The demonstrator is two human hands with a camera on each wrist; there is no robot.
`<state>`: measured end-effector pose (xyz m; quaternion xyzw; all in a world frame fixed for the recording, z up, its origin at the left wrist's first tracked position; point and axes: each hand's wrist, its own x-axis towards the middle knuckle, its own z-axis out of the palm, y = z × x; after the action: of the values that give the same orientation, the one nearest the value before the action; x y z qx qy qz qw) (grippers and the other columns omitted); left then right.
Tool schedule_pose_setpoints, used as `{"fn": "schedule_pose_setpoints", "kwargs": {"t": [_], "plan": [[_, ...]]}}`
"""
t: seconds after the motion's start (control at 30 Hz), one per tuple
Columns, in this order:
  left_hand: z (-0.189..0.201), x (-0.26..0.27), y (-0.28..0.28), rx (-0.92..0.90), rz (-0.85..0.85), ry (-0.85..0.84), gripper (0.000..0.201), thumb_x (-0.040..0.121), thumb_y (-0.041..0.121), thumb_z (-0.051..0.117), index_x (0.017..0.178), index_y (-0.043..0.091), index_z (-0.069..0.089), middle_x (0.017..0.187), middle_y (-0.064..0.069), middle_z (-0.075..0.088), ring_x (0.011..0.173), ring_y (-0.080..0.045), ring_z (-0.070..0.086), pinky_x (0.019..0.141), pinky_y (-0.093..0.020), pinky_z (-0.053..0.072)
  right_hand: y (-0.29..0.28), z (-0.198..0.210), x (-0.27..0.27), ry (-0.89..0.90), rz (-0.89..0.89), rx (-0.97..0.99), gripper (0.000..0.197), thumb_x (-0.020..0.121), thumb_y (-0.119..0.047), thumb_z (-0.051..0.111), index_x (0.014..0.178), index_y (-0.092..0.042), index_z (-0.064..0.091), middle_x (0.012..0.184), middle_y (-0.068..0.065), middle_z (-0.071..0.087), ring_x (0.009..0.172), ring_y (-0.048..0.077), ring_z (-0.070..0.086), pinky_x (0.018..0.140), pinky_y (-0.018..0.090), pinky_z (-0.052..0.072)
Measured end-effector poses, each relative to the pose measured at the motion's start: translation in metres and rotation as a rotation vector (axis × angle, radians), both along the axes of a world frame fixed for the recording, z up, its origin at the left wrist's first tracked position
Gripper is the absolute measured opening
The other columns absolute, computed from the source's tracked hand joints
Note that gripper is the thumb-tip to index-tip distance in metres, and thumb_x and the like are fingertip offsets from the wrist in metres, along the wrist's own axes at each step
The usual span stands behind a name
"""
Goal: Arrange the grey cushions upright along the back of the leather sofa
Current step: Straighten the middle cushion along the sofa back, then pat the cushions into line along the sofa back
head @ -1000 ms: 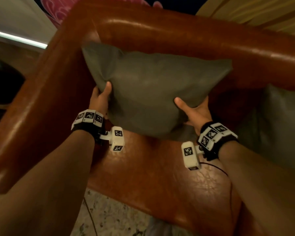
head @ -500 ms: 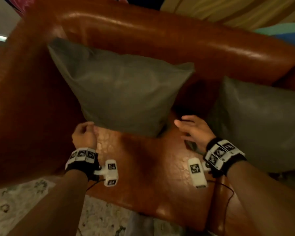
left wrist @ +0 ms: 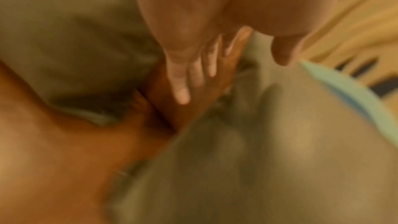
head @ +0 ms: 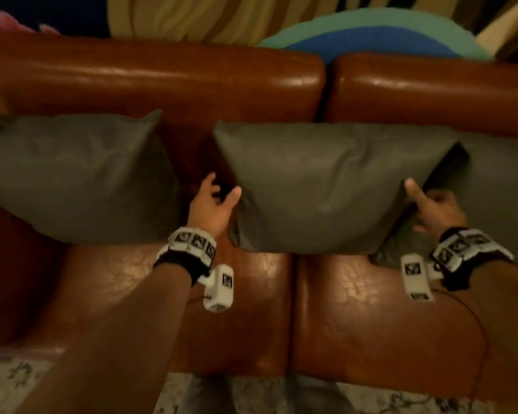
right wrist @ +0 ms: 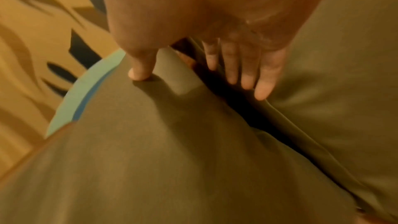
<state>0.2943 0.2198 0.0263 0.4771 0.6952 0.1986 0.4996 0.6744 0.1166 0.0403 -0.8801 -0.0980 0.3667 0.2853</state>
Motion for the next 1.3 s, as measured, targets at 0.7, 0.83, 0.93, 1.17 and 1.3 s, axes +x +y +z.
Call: {"fn": "schedule_pose_setpoints", "kwargs": {"t": [0.7, 0.83, 0.93, 1.17, 1.3], "plan": [[0.015, 0.034, -0.001, -0.066, 0.246, -0.34, 0.056, 0.08, 0.052, 0.066, 0.132, 0.043, 0.047, 0.123, 0.015, 0.055, 0.12, -0.023, 0.051, 0.103, -0.056, 0.045, 0.006, -0.005, -0.035, 0.362, 0.048, 0.349, 0.091, 0.055, -0.07, 0.077, 0.137, -0.055, 0.039, 0.139, -0.014, 0.054, 0.123, 0.022, 0.053, 0.093, 0.054, 0.049], [0.014, 0.03, 0.006, -0.03, 0.225, -0.292, 0.059, 0.084, 0.051, 0.063, 0.139, 0.037, 0.044, 0.124, 0.012, 0.051, 0.121, -0.021, 0.05, 0.103, -0.055, 0.046, 0.008, -0.007, -0.039, 0.353, 0.001, 0.351, 0.091, 0.062, -0.064, 0.075, 0.142, -0.049, 0.036, 0.142, -0.01, 0.052, 0.123, 0.024, 0.052, 0.09, 0.055, 0.048], [0.016, 0.03, 0.007, -0.007, 0.182, -0.295, 0.059, 0.086, 0.049, 0.062, 0.14, 0.034, 0.042, 0.123, 0.012, 0.051, 0.115, -0.018, 0.05, 0.103, -0.05, 0.047, 0.005, -0.011, -0.04, 0.386, -0.015, 0.356, 0.089, 0.068, -0.06, 0.074, 0.146, -0.047, 0.032, 0.147, -0.009, 0.049, 0.129, 0.027, 0.049, 0.101, 0.061, 0.043], [0.006, 0.006, -0.011, -0.059, 0.283, -0.348, 0.067, 0.085, 0.059, 0.054, 0.145, 0.041, 0.031, 0.15, 0.003, 0.042, 0.126, -0.021, 0.047, 0.097, -0.048, 0.045, -0.012, -0.008, -0.03, 0.35, -0.017, 0.363, 0.082, 0.074, -0.063, 0.068, 0.144, -0.041, 0.032, 0.147, -0.005, 0.047, 0.127, 0.024, 0.049, 0.102, 0.052, 0.041], [-0.012, 0.007, -0.049, -0.172, 0.296, -0.037, 0.054, 0.094, 0.039, 0.035, 0.126, 0.001, 0.055, 0.128, -0.024, 0.061, 0.118, -0.038, 0.06, 0.093, -0.037, 0.055, -0.054, -0.029, -0.014, 0.225, -0.088, 0.311, 0.029, 0.084, -0.045, 0.07, 0.106, -0.027, 0.062, 0.118, 0.008, 0.068, 0.102, 0.022, 0.066, 0.095, 0.044, 0.054]]}}
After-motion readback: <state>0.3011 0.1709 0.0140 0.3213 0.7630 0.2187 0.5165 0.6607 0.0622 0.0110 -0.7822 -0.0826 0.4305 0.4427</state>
